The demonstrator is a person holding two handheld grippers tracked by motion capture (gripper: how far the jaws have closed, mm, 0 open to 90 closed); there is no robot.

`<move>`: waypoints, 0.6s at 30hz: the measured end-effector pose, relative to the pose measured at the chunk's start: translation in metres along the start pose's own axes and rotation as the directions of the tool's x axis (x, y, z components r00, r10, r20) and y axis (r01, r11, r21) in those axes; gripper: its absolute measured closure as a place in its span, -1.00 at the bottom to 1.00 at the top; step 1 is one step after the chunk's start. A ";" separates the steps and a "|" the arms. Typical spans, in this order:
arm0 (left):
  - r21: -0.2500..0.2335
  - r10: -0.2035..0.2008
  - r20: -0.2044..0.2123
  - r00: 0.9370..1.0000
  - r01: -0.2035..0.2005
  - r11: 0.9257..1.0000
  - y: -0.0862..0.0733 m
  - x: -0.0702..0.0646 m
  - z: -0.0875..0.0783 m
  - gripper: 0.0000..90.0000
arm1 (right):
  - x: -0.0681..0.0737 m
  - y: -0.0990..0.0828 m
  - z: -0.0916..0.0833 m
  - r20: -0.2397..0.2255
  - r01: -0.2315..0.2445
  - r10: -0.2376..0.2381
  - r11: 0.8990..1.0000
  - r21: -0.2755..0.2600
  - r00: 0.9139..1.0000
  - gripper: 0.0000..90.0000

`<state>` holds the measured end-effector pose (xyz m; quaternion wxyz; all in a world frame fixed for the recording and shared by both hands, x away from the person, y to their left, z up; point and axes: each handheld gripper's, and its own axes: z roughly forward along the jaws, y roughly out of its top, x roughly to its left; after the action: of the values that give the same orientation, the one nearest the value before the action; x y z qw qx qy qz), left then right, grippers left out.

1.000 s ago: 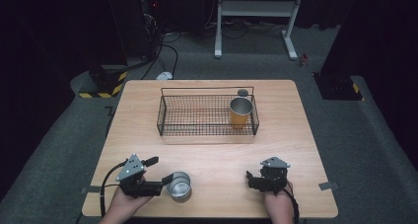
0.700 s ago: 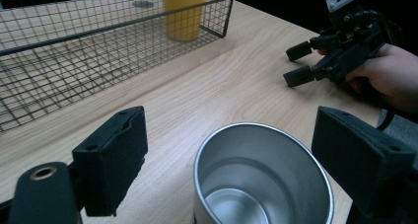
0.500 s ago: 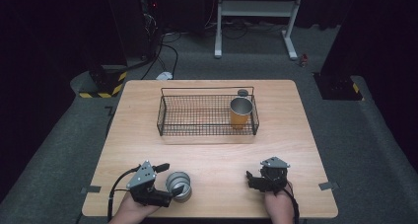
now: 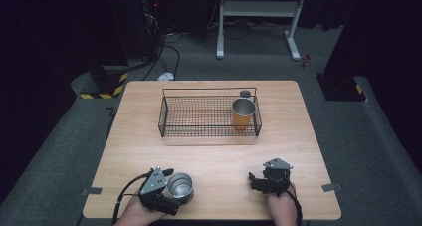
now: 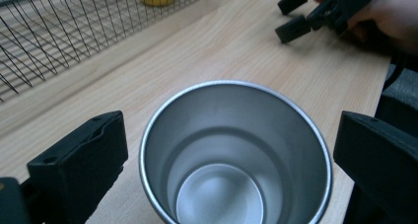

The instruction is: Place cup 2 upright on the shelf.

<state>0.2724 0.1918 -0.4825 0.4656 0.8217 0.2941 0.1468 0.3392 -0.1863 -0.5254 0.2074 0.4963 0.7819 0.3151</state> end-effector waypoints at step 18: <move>0.028 0.044 0.010 0.999 -0.044 0.999 -0.013 0.003 0.006 -0.91 | 0.000 0.000 0.000 0.000 0.000 0.000 1.000 0.000 1.000 -0.79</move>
<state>0.2730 0.1943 -0.4969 0.4521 0.8352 0.2756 0.1489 0.3392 -0.1864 -0.5254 0.2074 0.4962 0.7820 0.3151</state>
